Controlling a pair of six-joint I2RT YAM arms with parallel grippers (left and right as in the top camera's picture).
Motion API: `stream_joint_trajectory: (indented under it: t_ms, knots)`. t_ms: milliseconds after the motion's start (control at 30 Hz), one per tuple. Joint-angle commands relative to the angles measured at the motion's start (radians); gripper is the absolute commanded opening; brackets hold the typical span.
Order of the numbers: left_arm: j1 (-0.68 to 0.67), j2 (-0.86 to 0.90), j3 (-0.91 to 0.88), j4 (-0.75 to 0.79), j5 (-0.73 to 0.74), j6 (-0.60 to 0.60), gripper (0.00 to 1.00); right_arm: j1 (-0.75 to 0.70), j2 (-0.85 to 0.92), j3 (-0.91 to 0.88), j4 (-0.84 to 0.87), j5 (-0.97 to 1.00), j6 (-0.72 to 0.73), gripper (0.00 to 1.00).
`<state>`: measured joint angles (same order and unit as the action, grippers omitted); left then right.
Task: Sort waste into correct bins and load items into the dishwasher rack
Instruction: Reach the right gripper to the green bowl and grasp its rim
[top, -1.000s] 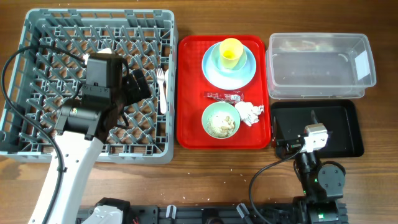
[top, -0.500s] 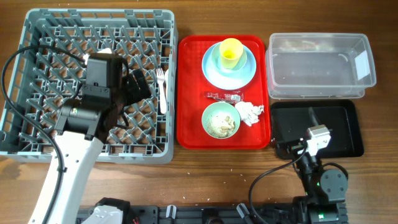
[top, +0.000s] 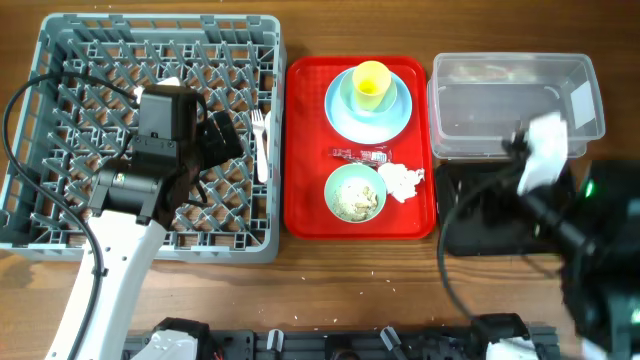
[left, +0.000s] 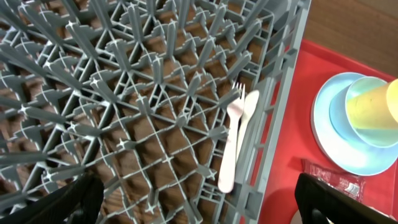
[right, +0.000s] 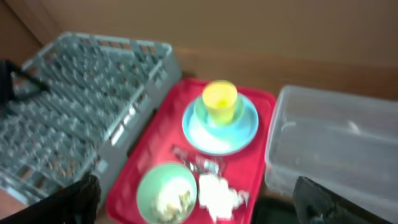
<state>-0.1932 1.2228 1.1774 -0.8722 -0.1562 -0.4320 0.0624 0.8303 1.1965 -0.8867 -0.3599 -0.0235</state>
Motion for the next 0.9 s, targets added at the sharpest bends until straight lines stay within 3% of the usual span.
stream_joint_trajectory:
  t_ms: [0,67,133,300,400,500,600,667,867]
  knots:
    - [0.006,0.002,0.001,0.002,0.006,-0.003,1.0,0.002,0.129,0.105,-0.064,-0.114,0.22,1.0]
    - [0.006,0.002,0.001,0.002,0.006,-0.003,1.0,0.002,0.166,0.105,-0.099,-0.114,0.262,1.0]
    - [0.006,0.002,0.001,0.002,0.006,-0.003,1.0,0.002,0.233,0.098,-0.19,-0.065,0.275,0.82]
    - [0.006,0.002,0.001,0.002,0.006,-0.002,1.0,0.079,0.306,-0.022,-0.202,0.026,0.296,0.76]
    - [0.006,0.002,0.001,0.002,0.006,-0.003,1.0,0.218,0.324,-0.101,-0.14,0.155,0.358,0.76]
    - [0.006,0.002,0.001,0.002,0.006,-0.003,1.0,0.379,0.367,-0.138,-0.04,0.197,0.379,0.66]
    - [0.006,0.002,0.001,0.002,0.006,-0.003,1.0,0.562,0.436,-0.166,0.053,0.404,0.471,0.64]
    - [0.006,0.002,0.001,0.002,0.006,-0.002,1.0,0.655,0.5,-0.171,0.105,0.431,0.479,0.62]
    - [0.006,0.002,0.001,0.002,0.006,-0.003,1.0,0.811,0.743,-0.171,0.294,0.537,0.416,0.33]
